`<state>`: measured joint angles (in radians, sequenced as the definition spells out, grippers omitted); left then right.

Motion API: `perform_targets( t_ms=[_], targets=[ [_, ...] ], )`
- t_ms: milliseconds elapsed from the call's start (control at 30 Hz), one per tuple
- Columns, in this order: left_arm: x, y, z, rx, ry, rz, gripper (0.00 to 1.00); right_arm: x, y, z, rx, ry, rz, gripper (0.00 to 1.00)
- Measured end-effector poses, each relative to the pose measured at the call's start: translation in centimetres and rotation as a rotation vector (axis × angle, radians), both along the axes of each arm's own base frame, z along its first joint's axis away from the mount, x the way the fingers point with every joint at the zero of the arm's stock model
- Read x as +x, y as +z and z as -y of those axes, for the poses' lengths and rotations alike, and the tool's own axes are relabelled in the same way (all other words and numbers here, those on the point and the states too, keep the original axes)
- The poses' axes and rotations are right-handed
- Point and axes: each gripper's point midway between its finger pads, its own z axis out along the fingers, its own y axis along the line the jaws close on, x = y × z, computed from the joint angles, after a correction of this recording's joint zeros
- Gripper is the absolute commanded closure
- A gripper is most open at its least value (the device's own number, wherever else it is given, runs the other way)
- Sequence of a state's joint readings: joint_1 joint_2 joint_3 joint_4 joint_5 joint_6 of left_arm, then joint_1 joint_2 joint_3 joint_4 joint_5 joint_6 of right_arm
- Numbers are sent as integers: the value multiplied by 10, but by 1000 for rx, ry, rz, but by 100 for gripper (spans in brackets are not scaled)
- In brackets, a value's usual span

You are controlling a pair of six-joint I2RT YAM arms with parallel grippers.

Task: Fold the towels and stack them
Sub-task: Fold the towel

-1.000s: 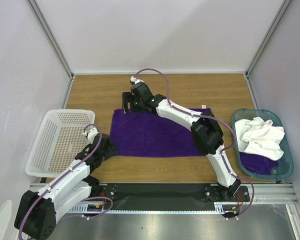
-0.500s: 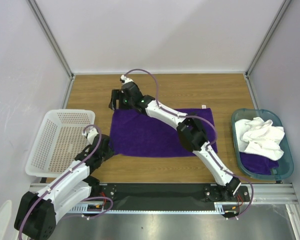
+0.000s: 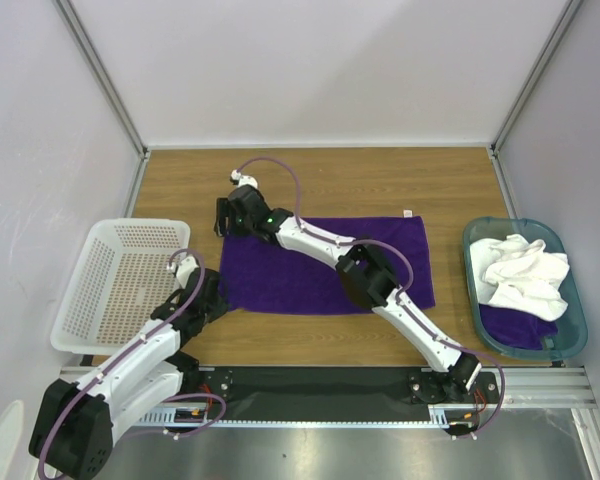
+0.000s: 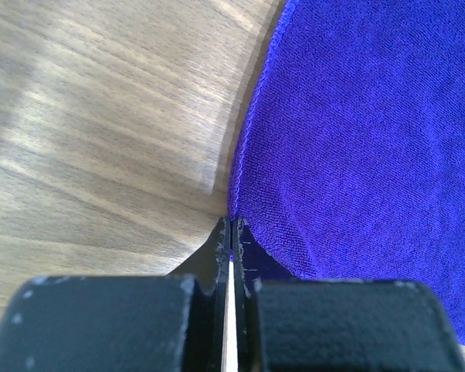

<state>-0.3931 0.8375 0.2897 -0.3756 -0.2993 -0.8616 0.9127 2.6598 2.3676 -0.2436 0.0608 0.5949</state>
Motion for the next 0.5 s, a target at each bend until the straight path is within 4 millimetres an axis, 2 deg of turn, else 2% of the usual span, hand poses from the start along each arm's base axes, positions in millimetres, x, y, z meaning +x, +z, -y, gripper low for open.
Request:
perform_targets(
  t_ms=[133,267,500],
  targets=[
    [0,1,3,-10,-17,6,100,1,-18,0,-22,-39,-6,31],
    [0,1,5,-15,-35,20,100,7,-14,-3,-4,-80,9,33],
    [2,3,9,-27,-64,30,100,13,-19,-4,-7,-130,32,37]
  ],
)
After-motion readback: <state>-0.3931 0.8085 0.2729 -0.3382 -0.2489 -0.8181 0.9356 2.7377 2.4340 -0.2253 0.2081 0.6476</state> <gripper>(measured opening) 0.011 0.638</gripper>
